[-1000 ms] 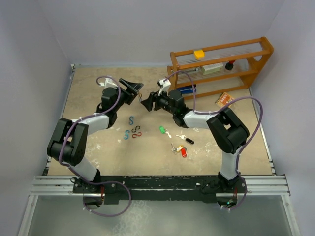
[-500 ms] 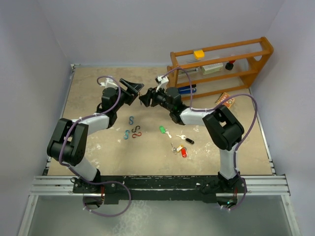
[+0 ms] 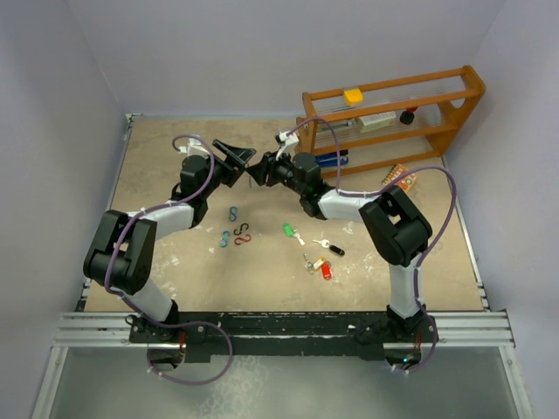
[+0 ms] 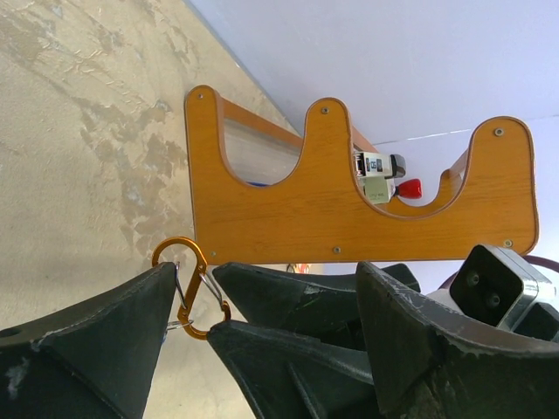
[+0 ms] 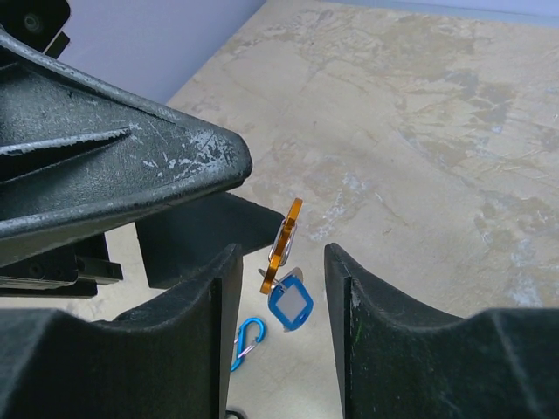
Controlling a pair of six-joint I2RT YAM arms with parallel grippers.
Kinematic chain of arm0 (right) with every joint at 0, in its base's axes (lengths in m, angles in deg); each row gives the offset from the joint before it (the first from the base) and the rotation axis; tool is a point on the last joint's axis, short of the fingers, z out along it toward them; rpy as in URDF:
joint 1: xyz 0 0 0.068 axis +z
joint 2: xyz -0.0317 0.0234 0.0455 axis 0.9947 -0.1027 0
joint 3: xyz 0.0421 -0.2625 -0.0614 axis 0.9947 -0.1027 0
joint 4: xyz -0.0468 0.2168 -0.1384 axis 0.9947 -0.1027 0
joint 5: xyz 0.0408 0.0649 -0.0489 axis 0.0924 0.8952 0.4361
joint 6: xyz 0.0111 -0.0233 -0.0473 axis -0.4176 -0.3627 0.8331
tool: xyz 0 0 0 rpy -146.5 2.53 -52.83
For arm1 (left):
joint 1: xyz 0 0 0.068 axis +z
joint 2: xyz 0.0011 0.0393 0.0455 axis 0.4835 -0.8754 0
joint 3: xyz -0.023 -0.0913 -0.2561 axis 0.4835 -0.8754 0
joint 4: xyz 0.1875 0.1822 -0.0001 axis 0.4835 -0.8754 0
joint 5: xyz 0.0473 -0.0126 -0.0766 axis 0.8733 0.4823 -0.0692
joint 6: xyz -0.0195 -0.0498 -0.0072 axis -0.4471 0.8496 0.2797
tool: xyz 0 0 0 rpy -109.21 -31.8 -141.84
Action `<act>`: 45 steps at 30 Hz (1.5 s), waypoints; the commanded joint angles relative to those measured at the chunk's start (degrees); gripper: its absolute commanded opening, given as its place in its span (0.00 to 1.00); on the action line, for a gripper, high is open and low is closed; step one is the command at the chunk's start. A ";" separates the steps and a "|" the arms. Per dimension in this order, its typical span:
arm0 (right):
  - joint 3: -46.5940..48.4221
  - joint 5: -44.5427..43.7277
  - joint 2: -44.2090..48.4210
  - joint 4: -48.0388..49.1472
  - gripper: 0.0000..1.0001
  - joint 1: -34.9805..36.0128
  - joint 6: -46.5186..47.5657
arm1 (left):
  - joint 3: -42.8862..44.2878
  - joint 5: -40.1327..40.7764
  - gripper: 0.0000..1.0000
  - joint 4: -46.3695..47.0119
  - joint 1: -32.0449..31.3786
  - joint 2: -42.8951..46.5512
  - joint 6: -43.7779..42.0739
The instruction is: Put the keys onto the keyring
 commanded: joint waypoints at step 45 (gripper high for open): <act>1.50 -14.24 -3.24 3.23 0.00 0.09 1.57 | 0.52 -4.14 0.83 -4.86 2.10 3.43 4.05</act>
